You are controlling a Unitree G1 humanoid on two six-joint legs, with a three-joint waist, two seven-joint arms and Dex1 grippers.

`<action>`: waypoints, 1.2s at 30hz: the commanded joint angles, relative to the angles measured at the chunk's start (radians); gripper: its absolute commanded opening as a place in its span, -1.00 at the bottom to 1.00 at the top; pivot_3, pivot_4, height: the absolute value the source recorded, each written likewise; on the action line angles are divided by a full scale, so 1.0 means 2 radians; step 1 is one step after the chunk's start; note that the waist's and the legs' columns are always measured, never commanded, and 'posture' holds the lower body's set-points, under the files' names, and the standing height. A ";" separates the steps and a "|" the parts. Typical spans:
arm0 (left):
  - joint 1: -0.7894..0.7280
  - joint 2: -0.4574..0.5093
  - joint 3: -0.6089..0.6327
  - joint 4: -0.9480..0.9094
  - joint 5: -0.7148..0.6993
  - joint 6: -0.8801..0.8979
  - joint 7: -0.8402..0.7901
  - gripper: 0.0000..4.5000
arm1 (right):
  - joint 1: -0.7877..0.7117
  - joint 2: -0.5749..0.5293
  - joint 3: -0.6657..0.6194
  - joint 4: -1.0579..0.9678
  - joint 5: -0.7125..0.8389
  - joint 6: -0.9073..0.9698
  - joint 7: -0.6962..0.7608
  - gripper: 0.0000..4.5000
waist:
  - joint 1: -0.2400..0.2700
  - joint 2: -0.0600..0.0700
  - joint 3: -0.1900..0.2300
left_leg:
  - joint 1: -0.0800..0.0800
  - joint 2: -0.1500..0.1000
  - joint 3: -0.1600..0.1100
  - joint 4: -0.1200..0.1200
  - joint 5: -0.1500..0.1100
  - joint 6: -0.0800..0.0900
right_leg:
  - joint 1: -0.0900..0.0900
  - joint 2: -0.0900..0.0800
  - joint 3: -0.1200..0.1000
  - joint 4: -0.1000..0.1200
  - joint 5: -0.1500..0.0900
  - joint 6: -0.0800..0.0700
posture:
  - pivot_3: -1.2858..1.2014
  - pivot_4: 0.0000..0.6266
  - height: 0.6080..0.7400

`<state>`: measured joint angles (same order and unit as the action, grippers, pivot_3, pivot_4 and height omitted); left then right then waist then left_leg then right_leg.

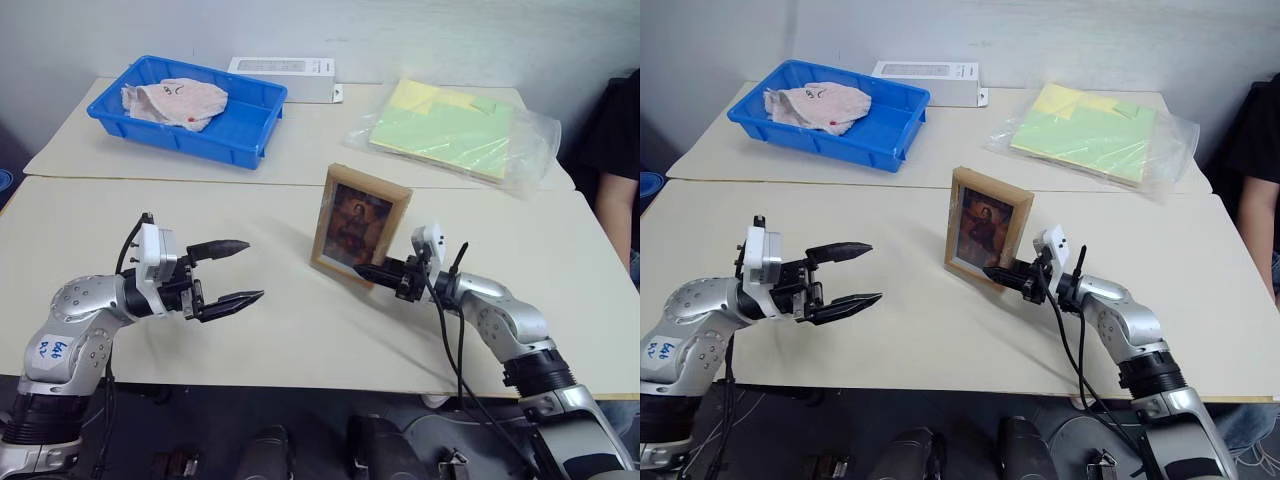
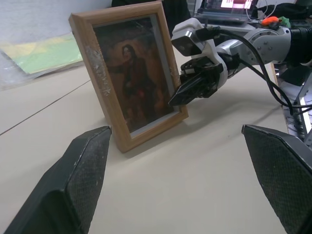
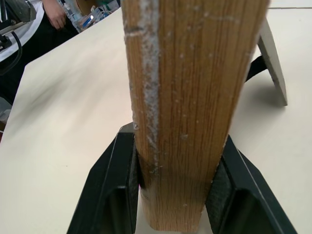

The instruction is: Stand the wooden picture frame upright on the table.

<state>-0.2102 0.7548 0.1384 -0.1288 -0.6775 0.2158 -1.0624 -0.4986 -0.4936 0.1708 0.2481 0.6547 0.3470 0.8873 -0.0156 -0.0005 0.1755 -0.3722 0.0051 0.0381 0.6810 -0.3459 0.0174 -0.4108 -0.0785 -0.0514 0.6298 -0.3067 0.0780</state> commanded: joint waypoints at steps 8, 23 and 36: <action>-0.009 -0.009 0.016 0.013 0.017 -0.009 -0.017 1.00 | 0.017 0.017 -0.023 0.040 -0.087 -0.050 0.003 -0.44 | -0.004 0.000 0.000 | 0.001 0.000 0.000 0.000 0.000 0.000 | 0.001 0.000 0.000 0.000 0.000 0.000 | 0.03 -0.52 1.00; -0.010 -0.014 0.024 0.055 0.038 -0.032 -0.041 1.00 | 0.045 0.012 -0.059 -0.007 -0.108 -0.098 0.059 0.99 | -0.006 0.000 0.000 | 0.000 0.000 0.000 0.000 0.000 0.000 | 0.000 0.000 0.000 0.000 0.000 0.000 | 0.03 -0.52 1.00; 0.096 0.035 0.069 0.094 0.154 -0.153 -0.020 1.00 | 0.177 -0.100 -0.138 -0.057 -0.155 -0.367 0.164 0.99 | -0.005 0.000 0.000 | 0.001 0.000 0.000 -0.001 -0.001 0.001 | 0.001 0.000 0.000 -0.001 0.000 0.000 | 0.03 -0.52 1.00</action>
<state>-0.0264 0.8103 0.2387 0.0619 -0.3829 -0.0488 -1.1122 -0.1516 -0.6801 -0.0694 0.1590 0.3493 -0.3030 1.1995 -0.0250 -0.0007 0.1754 -0.3706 0.0047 0.0379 0.6795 -0.3470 0.0187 -0.4089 -0.0791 -0.0514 0.6278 -0.3066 0.0782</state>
